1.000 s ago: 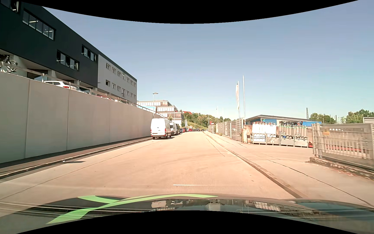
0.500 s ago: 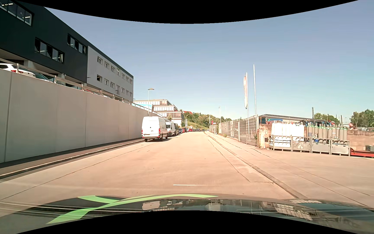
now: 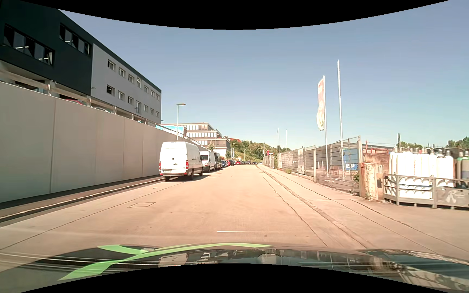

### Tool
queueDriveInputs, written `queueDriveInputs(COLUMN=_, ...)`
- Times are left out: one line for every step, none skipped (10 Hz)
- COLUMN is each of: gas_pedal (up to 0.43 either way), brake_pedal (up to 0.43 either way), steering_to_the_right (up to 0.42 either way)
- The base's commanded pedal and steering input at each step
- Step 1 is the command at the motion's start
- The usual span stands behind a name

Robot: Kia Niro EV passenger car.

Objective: Follow the waypoints while adhering to traffic rules and regulations

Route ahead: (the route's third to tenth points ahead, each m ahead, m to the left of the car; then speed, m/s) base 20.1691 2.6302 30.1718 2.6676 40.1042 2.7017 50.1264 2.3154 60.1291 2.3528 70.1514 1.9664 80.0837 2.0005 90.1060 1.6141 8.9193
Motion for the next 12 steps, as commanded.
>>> queueDriveInputs(gas_pedal=0.197, brake_pedal=0.0, steering_to_the_right=-0.004)
queueDriveInputs(gas_pedal=0.197, brake_pedal=0.0, steering_to_the_right=-0.004)
queueDriveInputs(gas_pedal=0.197, brake_pedal=0.0, steering_to_the_right=-0.004)
queueDriveInputs(gas_pedal=0.197, brake_pedal=0.0, steering_to_the_right=-0.004)
queueDriveInputs(gas_pedal=0.197, brake_pedal=0.0, steering_to_the_right=-0.004)
queueDriveInputs(gas_pedal=0.197, brake_pedal=0.0, steering_to_the_right=-0.004)
queueDriveInputs(gas_pedal=0.197, brake_pedal=0.0, steering_to_the_right=-0.004)
queueDriveInputs(gas_pedal=0.197, brake_pedal=0.0, steering_to_the_right=-0.004)
queueDriveInputs(gas_pedal=0.197, brake_pedal=0.0, steering_to_the_right=-0.004)
queueDriveInputs(gas_pedal=0.197, brake_pedal=0.0, steering_to_the_right=-0.005)
queueDriveInputs(gas_pedal=0.197, brake_pedal=0.0, steering_to_the_right=-0.006)
queueDriveInputs(gas_pedal=0.197, brake_pedal=0.0, steering_to_the_right=-0.006)
